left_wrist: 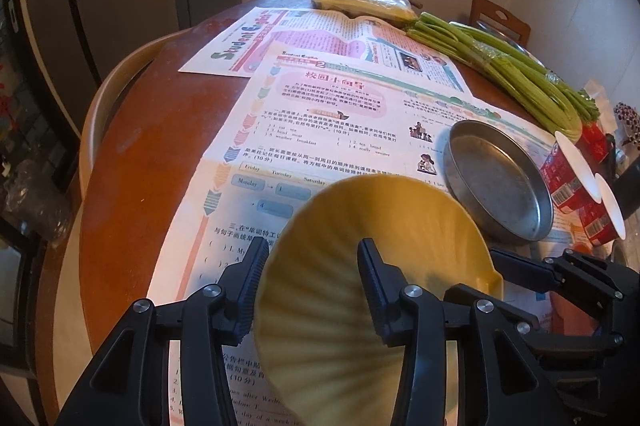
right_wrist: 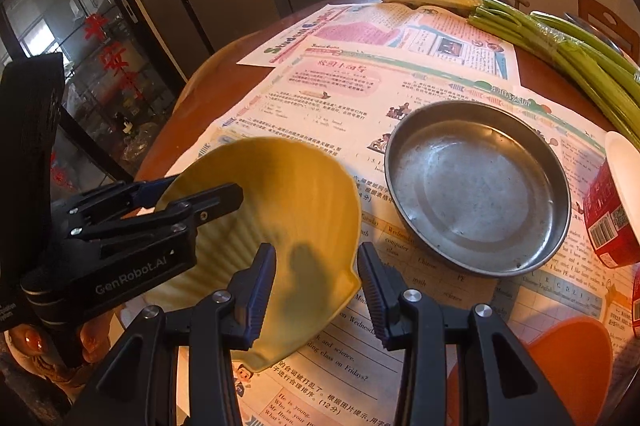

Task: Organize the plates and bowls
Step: 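Lift the yellow shell plate upright with the left tool, then lower the yellow plate flat onto the table and open the left tool, then move the left tool to the pink handled plate rim and grasp it, then lift the pink plate off the table with the left tool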

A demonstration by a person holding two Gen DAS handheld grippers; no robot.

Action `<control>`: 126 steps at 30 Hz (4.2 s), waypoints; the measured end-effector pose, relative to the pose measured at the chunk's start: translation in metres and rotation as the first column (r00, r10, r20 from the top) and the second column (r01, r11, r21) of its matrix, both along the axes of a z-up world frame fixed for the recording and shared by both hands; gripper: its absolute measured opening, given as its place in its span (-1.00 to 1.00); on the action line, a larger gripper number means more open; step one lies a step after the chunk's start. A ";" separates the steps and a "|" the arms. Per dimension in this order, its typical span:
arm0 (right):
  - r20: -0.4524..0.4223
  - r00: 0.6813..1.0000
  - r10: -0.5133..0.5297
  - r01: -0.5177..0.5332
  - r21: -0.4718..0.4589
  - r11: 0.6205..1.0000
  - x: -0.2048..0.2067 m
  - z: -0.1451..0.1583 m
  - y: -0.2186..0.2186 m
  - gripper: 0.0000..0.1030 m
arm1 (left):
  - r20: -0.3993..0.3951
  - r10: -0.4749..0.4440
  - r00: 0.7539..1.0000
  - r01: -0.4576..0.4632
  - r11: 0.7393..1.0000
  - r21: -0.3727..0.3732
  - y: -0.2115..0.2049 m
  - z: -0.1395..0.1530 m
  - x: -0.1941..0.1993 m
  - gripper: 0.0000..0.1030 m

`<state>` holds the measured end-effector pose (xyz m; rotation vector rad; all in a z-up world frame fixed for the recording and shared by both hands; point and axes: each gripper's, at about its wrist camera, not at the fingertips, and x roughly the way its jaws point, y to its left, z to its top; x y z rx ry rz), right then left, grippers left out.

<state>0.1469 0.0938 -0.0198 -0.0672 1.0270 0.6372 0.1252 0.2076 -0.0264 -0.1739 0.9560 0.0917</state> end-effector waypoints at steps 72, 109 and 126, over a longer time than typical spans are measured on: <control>0.242 0.886 -0.395 0.380 0.110 0.918 -0.136 0.074 -0.215 0.07 | 0.138 -0.322 0.937 0.322 0.946 0.020 -0.178 0.063 -0.073 0.15; 0.004 0.916 -0.401 0.399 0.081 0.913 -0.121 -0.006 -0.210 0.10 | -0.022 -0.372 0.928 0.373 0.924 0.082 -0.209 -0.008 -0.006 0.15; 0.034 0.929 -0.370 0.367 0.062 0.928 -0.116 -0.003 -0.196 0.08 | 0.006 -0.362 0.932 0.360 0.928 0.091 -0.195 0.003 -0.022 0.01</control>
